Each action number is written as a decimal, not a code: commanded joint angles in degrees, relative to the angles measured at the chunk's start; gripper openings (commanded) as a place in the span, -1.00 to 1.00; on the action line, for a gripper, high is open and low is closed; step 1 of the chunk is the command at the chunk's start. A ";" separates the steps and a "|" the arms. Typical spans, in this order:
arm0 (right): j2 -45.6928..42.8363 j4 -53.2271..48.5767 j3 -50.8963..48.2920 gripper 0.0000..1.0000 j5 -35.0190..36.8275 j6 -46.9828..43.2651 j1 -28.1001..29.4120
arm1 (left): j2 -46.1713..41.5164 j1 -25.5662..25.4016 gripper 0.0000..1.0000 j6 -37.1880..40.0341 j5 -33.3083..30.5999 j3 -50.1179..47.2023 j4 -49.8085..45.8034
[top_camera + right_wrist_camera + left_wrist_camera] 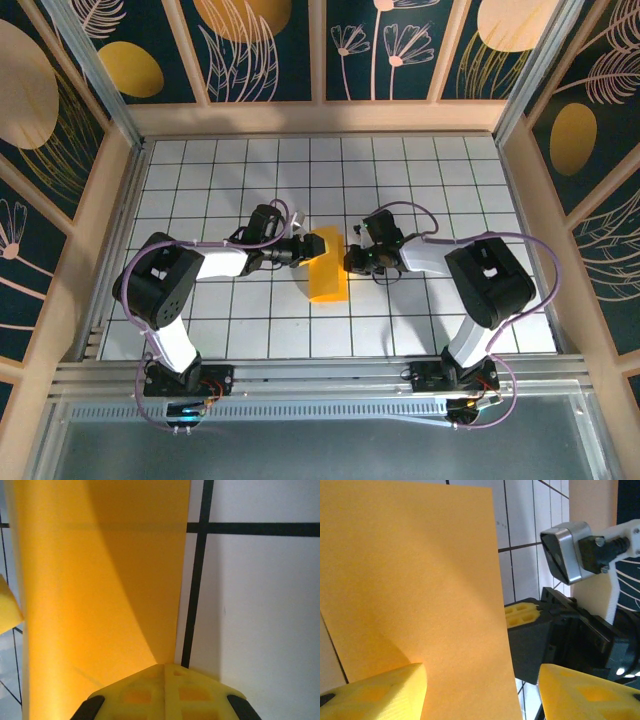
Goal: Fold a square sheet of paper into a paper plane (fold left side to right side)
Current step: First fold in half a square sheet of paper at the center of the table.
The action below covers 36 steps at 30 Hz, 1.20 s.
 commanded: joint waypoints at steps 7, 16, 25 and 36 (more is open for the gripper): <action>-10.67 3.51 -3.17 -0.30 -2.88 1.74 -3.34 | 0.54 -0.39 0.17 1.36 -1.12 1.13 -1.79; -11.07 10.43 -5.51 0.15 -13.22 4.41 -4.85 | 0.47 -0.37 0.14 1.52 -1.28 1.14 -1.79; -5.03 15.19 -4.69 0.01 -16.34 7.11 -2.90 | 0.37 -0.36 0.13 1.48 -1.25 1.04 -1.84; -0.97 16.53 -3.51 -0.42 -16.36 8.29 -1.16 | -0.33 -0.37 0.12 1.51 -1.11 0.95 -1.79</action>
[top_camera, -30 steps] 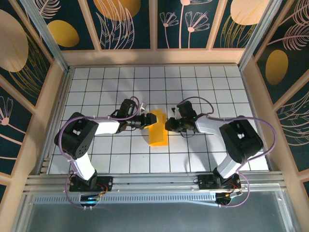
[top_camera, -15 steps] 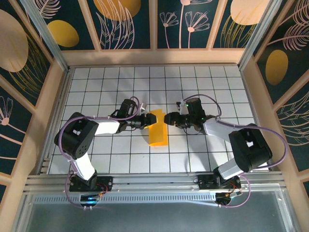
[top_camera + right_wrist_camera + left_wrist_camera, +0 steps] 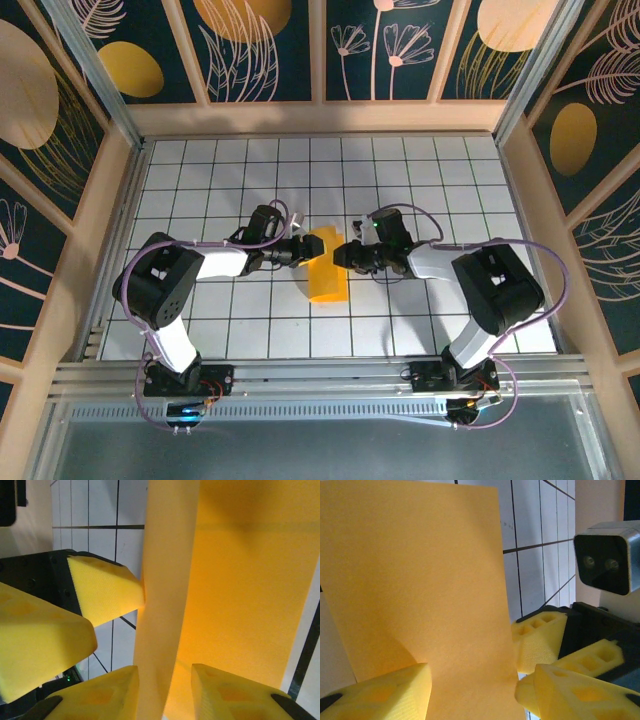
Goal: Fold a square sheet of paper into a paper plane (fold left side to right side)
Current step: First fold in half a square sheet of paper at the center of the table, then hold the square sheet of paper at the center of the table.
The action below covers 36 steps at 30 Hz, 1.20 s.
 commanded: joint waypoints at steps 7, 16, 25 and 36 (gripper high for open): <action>1.50 -2.47 1.87 -0.79 1.88 -0.41 0.83 | -4.44 -0.34 0.17 1.02 -1.63 0.82 -1.75; 1.68 -5.05 1.95 -0.87 4.73 -1.08 1.00 | -12.71 -0.35 0.24 4.07 -11.83 -0.57 -9.55; 1.92 -6.85 2.78 -0.87 6.25 -1.87 1.00 | -13.02 -0.29 0.25 3.35 -14.31 -5.17 -10.66; 1.95 -8.76 3.48 -0.87 7.93 -2.50 2.15 | -9.24 -1.20 0.26 2.61 -13.72 -5.06 -9.67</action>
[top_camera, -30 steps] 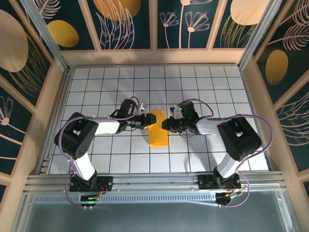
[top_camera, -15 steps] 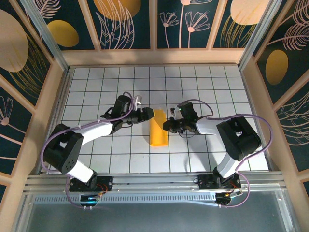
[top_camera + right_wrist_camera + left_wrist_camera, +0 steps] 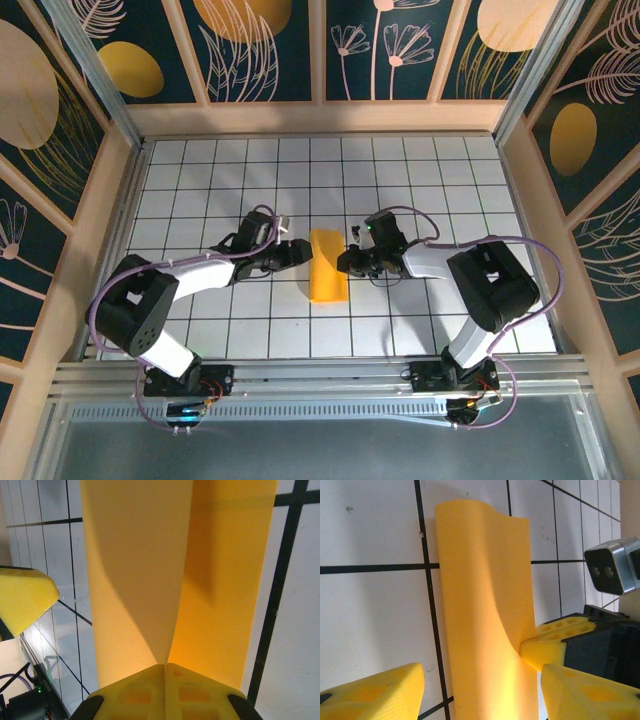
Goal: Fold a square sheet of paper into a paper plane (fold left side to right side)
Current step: Hold the square sheet of paper at the center of the table.
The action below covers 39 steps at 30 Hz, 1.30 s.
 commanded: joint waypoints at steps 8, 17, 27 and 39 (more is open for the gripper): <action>0.77 -2.24 1.74 -0.87 1.83 -1.80 0.53 | 3.22 -0.99 0.26 -1.11 -0.27 -0.08 0.90; 1.08 -2.60 1.92 -0.87 2.19 -2.04 0.73 | 5.92 -2.16 0.23 -2.07 1.07 1.26 2.30; 1.18 -3.25 2.18 -0.87 2.80 -2.49 0.73 | 10.23 -3.72 0.09 -1.40 -0.65 4.47 0.31; 0.83 -3.69 2.17 -0.85 3.16 -2.51 0.80 | 13.78 -5.10 -0.21 1.04 -4.15 6.96 -4.61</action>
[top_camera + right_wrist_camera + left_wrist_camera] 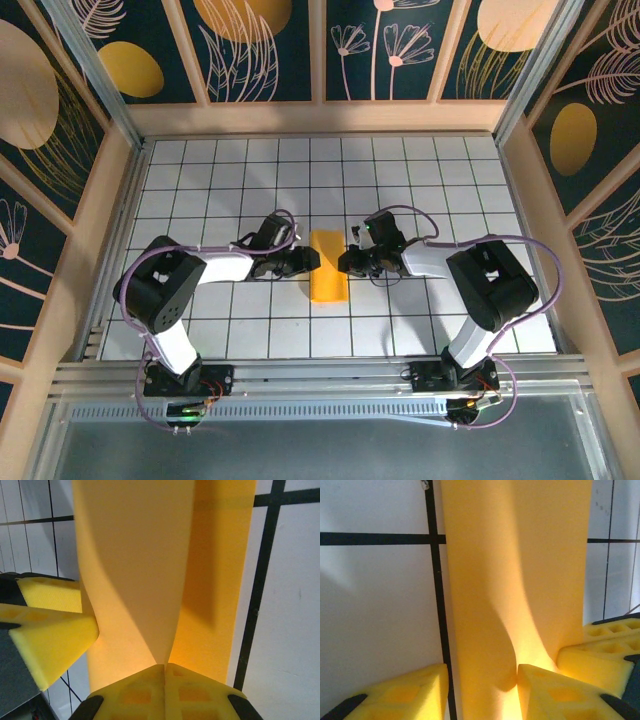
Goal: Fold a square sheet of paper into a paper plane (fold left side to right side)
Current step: Hold the square sheet of paper at the center of the table.
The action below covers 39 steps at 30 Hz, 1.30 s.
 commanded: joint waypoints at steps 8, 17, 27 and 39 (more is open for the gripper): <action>-3.24 -3.80 0.67 -0.54 3.97 -1.33 0.52 | 5.73 -2.54 -0.25 3.34 -5.17 3.23 -5.67; -11.39 -10.21 -0.42 -0.24 12.13 -3.41 -1.12 | 8.68 -3.89 -0.24 4.32 -7.27 5.79 -8.98; -16.13 -11.74 -2.14 -0.20 14.74 -4.13 -5.06 | 11.36 -4.64 -0.17 4.42 -8.42 8.19 -11.54; -15.72 -11.53 -2.36 -0.20 14.66 -4.41 -5.25 | 13.51 -5.17 -0.15 4.99 -7.96 10.05 -12.59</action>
